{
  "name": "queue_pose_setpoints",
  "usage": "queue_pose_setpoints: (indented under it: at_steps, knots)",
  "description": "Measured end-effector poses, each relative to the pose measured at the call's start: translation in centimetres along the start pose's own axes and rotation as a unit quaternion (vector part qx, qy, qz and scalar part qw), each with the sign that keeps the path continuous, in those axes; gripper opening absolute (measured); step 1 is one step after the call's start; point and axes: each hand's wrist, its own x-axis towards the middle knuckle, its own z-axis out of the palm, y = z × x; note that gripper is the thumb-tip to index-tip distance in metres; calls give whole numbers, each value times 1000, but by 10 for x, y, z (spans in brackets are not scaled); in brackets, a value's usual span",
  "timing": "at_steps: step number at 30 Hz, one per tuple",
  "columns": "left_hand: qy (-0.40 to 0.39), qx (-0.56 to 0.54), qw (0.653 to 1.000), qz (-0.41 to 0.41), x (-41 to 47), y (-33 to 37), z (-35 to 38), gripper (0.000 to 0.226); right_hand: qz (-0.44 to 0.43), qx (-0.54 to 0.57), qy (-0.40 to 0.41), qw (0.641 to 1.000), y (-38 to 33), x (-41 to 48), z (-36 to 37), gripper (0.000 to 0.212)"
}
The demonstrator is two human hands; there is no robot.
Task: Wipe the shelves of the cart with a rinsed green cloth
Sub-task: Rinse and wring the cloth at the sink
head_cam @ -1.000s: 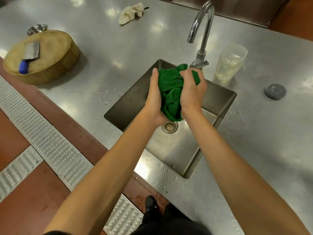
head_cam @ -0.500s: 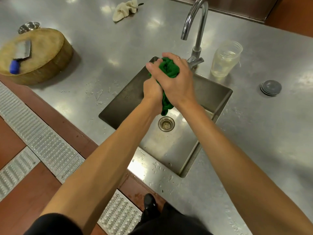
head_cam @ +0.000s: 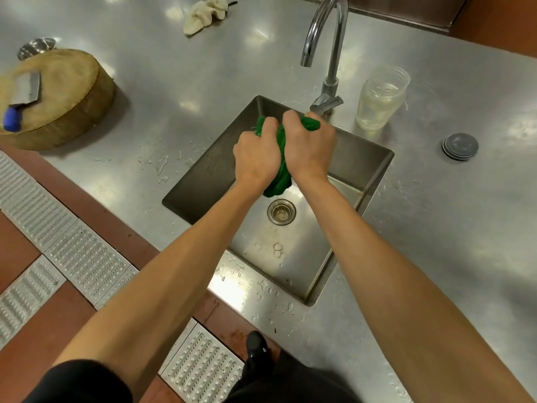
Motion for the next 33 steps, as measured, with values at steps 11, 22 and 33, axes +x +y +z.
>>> queue_pose_setpoints:
  at_steps: [11,22,33]
  knots:
    - [-201,-212,948,-129,7,-19,-38,59,-6,-24,-49,998,14,10,-25,38]
    - [-333,-221,899,-180,-4,-42,-39,30,-54,-11,-413,909,8,-45,-40,95]
    - [-424,4,904,-51,-12,-10,-53,41,-489,-417,-314,699,13,-15,-54,124]
